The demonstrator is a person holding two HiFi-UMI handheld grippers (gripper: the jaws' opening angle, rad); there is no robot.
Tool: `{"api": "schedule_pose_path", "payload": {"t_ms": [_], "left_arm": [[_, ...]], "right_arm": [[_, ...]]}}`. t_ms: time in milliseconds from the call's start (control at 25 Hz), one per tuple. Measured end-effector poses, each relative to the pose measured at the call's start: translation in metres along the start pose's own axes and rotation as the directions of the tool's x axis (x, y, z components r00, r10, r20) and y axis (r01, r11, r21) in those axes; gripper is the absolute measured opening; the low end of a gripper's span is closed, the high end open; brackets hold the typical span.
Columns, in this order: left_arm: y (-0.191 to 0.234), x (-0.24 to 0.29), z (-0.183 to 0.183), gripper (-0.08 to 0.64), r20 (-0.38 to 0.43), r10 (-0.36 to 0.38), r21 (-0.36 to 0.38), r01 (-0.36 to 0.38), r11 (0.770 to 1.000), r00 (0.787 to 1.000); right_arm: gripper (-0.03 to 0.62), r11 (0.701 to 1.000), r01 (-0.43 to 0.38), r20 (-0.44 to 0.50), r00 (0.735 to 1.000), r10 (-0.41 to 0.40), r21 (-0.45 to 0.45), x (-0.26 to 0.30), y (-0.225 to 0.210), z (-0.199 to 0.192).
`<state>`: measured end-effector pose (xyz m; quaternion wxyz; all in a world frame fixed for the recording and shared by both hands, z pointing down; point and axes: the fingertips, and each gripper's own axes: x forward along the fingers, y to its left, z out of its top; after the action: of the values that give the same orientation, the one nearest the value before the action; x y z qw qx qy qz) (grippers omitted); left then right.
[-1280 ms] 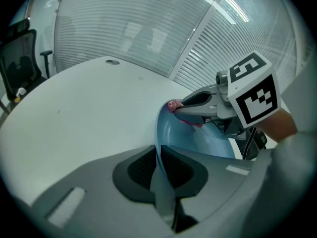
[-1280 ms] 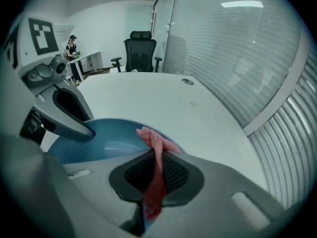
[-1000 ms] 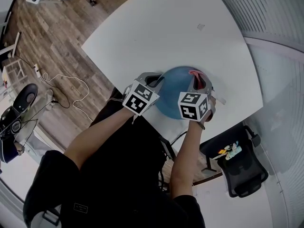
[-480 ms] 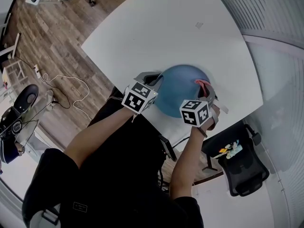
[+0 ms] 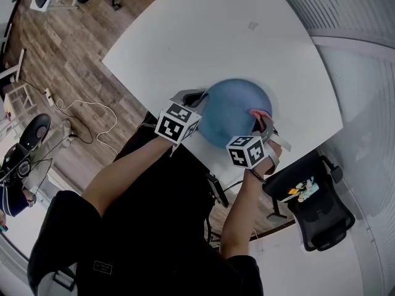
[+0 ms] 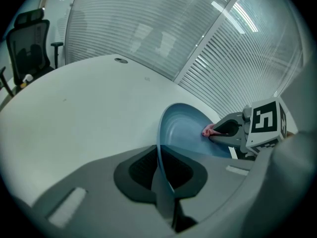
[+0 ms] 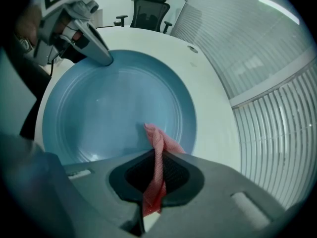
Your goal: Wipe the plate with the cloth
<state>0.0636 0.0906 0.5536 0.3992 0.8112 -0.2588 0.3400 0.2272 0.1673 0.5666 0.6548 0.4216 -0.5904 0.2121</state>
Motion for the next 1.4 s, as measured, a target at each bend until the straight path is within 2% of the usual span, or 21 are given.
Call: {"api": "schedule_pose_path", "payload": {"t_ms": [520, 920, 1080, 1400], "left_arm": [[0.002, 0.002, 0.002, 0.013, 0.003, -0.001, -0.068, 0.001, 0.998, 1.0], [0.003, 0.002, 0.003, 0.012, 0.018, 0.001, -0.096, 0.001, 0.995, 1.0], [0.004, 0.002, 0.002, 0.014, 0.021, 0.004, -0.114, -0.002, 0.993, 1.0], [0.006, -0.001, 0.0, 0.015, 0.017, 0.003, -0.138, -0.001, 0.99, 1.0]], "right_arm": [[0.025, 0.993, -0.106, -0.035, 0.994, 0.105, -0.043, -0.014, 0.048, -0.022], [0.025, 0.969, -0.246, -0.021, 0.969, 0.245, -0.038, -0.028, 0.092, -0.019], [0.025, 0.948, -0.316, -0.003, 0.949, 0.316, -0.044, -0.034, 0.113, -0.013], [0.025, 0.873, -0.479, 0.054, 0.873, 0.484, -0.089, -0.049, 0.156, 0.022]]}}
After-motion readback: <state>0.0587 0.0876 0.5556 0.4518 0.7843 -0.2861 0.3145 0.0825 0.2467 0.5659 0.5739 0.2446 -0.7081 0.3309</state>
